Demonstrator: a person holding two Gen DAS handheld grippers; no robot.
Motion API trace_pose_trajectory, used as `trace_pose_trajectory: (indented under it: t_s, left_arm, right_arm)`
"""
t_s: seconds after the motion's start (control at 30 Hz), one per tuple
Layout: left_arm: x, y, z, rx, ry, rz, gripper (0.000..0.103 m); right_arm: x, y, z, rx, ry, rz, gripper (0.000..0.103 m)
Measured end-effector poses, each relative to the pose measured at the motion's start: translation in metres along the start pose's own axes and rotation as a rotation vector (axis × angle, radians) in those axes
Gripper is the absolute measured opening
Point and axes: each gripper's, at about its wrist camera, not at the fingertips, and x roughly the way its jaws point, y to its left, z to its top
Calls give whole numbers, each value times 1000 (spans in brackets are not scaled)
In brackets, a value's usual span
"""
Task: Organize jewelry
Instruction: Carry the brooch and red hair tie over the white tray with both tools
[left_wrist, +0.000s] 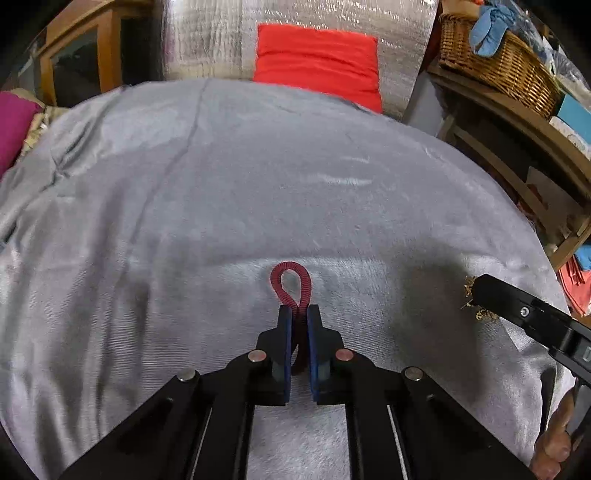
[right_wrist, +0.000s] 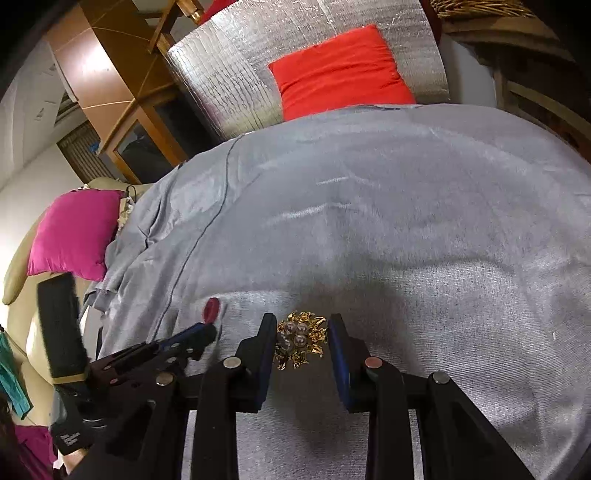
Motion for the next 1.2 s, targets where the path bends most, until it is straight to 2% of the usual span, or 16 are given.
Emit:
trace_pose_trajectory:
  t_s: [0.27, 0.47, 0.77, 1.0, 1.13, 1.2]
  left_arm:
    - [-62, 32, -4, -45, -105, 100, 8]
    - [-107, 72, -16, -92, -138, 165, 8]
    - [-171, 156, -46, -226, -172, 239, 8]
    - [-203, 235, -68, -345, -199, 346, 8]
    - [-215, 283, -81, -398, -191, 410, 8]
    - [-219, 306, -88, -428, -184, 415, 8]
  right_arm:
    - [0, 30, -2, -22, -17, 46, 31]
    - [12, 83, -18, -76, 16, 110, 31]
    - [23, 164, -52, -177, 54, 166, 31]
    - [22, 243, -82, -319, 69, 226, 31]
    - [24, 282, -101, -332, 96, 298, 31]
    - [25, 303, -111, -353, 119, 330, 31]
